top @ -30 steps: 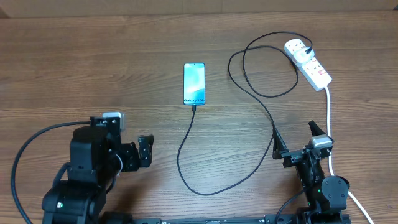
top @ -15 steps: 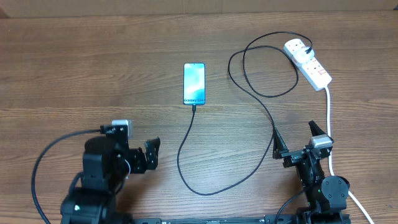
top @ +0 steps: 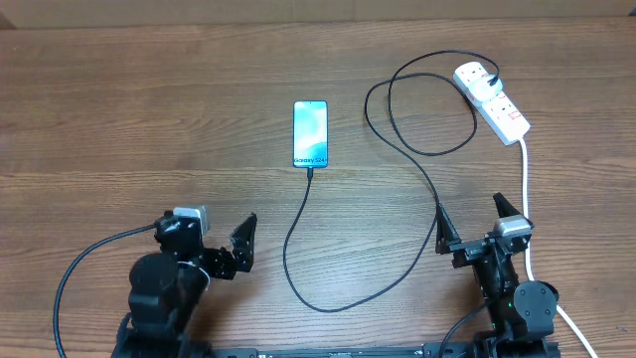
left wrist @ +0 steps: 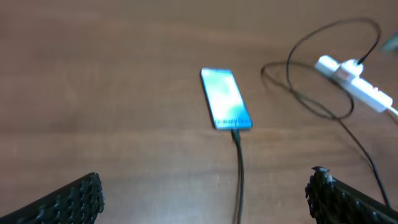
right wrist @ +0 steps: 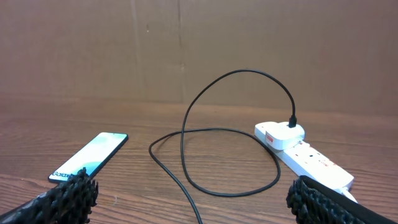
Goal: Plug charger to phone and switch on socket
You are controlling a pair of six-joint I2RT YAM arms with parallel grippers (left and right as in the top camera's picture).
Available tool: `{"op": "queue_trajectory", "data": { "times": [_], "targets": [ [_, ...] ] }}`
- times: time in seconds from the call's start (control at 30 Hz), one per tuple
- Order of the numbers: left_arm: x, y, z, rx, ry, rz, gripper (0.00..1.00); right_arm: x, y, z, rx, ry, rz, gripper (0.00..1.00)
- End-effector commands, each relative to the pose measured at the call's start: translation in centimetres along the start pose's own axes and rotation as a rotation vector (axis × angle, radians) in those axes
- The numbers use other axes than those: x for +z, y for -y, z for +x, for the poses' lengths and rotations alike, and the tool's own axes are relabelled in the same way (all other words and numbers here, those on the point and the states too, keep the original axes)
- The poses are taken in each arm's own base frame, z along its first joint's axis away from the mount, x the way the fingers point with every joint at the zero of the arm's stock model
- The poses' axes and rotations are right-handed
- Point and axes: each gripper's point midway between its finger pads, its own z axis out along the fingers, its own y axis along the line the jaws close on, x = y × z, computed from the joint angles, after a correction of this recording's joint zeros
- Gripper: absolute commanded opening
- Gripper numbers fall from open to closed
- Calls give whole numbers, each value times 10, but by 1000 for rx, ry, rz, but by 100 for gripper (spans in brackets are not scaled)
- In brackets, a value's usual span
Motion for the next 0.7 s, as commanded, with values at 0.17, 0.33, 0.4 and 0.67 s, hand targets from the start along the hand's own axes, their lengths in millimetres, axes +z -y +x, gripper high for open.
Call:
{"op": "queue_trajectory", "data": {
  "times": [0.17,0.33,0.4,0.67],
  "targets": [
    [-3,-12,-21,99,236,-21,100,0,3,2,2,2,15,100],
    [-4,-24,-20,95,311,-51,100,0,3,2,2,2,15,100],
    [-4,-29,-22,101,362,-54,99,0,3,2,2,2,15,100],
    [-6,-56,-22,73,478,-163,100,0,3,2,2,2,15,100]
  ]
}}
